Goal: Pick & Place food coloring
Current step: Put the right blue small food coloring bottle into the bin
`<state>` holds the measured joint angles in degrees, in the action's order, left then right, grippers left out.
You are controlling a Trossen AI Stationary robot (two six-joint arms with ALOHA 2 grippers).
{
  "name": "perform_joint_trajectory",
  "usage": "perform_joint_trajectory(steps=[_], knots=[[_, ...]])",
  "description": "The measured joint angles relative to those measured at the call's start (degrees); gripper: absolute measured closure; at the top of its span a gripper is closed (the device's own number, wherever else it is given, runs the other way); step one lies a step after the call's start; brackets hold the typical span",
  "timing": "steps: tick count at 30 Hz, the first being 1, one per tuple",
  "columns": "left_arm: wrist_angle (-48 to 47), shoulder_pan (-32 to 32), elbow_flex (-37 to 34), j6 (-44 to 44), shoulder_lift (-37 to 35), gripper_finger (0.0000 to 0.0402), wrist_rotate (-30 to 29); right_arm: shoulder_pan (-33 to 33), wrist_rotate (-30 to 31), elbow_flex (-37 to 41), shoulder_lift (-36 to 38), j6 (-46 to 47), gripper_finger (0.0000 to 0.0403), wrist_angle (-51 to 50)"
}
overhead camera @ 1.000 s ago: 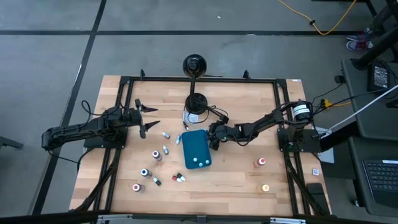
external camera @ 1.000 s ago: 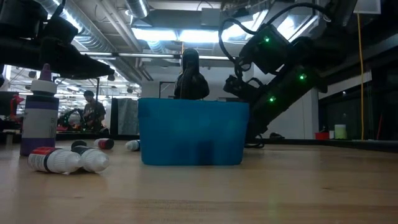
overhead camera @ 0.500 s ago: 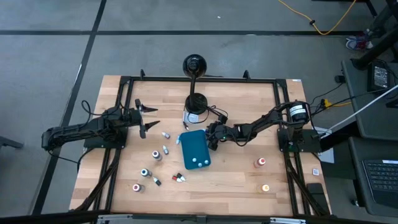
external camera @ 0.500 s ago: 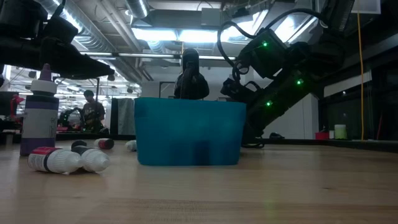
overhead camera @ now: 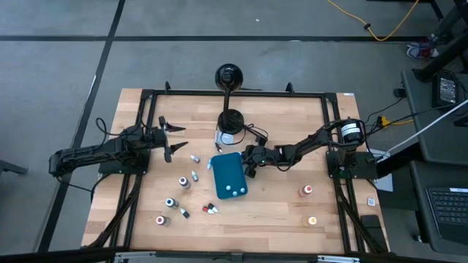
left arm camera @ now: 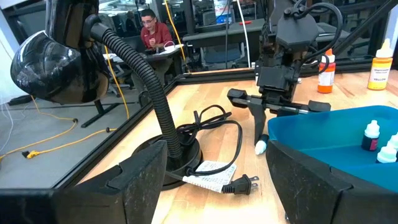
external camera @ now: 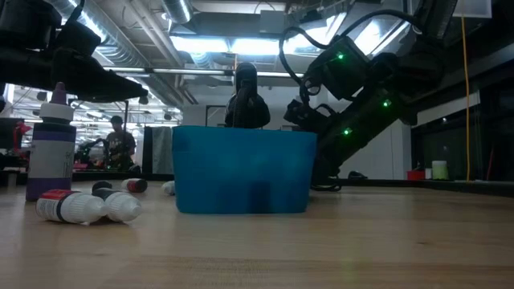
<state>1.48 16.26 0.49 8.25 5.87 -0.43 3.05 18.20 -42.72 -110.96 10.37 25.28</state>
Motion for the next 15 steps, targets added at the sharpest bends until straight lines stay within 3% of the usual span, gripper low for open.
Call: perform_joint_trajectory(steps=[8, 15], knots=[[0.00, 0.01, -0.02, 0.00, 0.00, 0.0132, 0.00, 0.22, 0.41, 0.04, 0.22, 1.77, 0.0309, -0.45], [0.00, 0.01, 0.00, 0.00, -0.01, 0.0132, -0.01, 0.82, 1.01, 0.15, 0.96, 3.13, 0.0327, -1.73]])
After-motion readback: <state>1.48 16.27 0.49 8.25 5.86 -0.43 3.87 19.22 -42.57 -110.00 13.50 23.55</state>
